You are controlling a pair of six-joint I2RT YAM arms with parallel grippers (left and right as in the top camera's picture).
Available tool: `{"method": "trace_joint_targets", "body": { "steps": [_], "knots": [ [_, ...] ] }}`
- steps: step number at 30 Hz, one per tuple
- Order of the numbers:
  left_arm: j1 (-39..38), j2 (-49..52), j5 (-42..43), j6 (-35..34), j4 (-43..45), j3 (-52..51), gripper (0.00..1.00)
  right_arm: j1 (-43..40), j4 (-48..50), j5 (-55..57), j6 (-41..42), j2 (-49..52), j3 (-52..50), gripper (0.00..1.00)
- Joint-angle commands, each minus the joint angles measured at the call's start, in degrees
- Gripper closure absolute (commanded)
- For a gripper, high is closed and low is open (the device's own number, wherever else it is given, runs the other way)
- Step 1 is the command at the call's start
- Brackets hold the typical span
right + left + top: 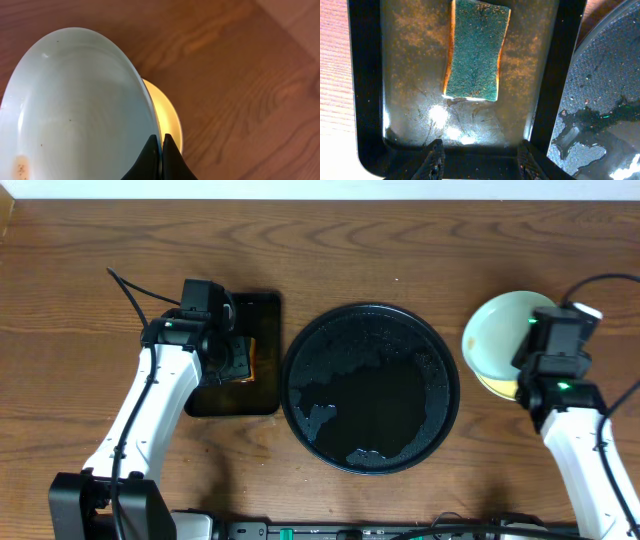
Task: Clean dirty plates on tray and stack at the side
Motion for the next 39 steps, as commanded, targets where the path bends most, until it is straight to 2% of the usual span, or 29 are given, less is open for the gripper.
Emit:
{"method": "trace_joint_targets", "body": {
  "steps": [1,6,11,15,17,21,25,26,27,29,30,31,39],
  "knots": [
    [0.13,0.07,-0.09,-0.76,-0.11,-0.13,0.51,-5.38,-0.33,-8.37,2.91,1.22,-0.17,0.99],
    [0.13,0.07,-0.11,-0.76,-0.15,-0.13,0.51,-9.94,-0.57,-13.18,3.89,6.34,-0.20,0.99],
    [0.13,0.07,-0.11,-0.76,-0.13,-0.13,0.51,-10.45,0.39,-13.31,3.87,10.14,-0.20,0.98],
    [0.13,0.07,-0.11,-0.76,-0.13,-0.13,0.51,-10.43,1.55,-15.19,3.85,10.34,-0.17,0.83],
    [0.13,0.07,-0.09,-0.76,-0.09,-0.13,0.46,-10.43,1.81,-20.41,3.80,10.34,-0.17,0.74],
    [0.13,0.09,-0.11,-0.70,0.37,-0.13,0.43,-10.27,1.75,-31.54,1.60,10.34,-0.17,0.68],
    [0.13,0.07,-0.09,0.17,2.32,-0.13,0.36,-7.15,0.15,-44.13,-5.09,10.34,-0.17,0.65],
    [0.13,0.09,-0.11,0.17,3.15,-0.13,0.30,-3.50,-0.94,-44.41,-8.48,10.34,-0.15,0.48],
    [0.13,0.07,-0.09,0.17,3.10,-0.13,0.30,-2.29,-1.40,-43.76,-9.35,10.34,-0.15,0.42],
    [0.13,0.09,-0.11,0.15,1.99,-0.13,0.29,0.15,-3.08,-40.35,-9.75,10.34,-0.11,0.17],
    [0.13,0.09,-0.13,0.15,1.05,-0.13,0.23,1.20,-4.50,-38.88,-9.77,10.34,-0.04,0.07],
    [0.13,0.09,-0.13,0.13,0.02,-0.13,0.22,1.97,-5.79,-38.16,-9.79,10.34,0.02,0.01],
    [0.13,0.04,-0.09,-0.79,-11.98,-0.13,0.20,6.01,-18.36,-37.83,-8.41,7.02,0.20,0.01]
  ]
}}
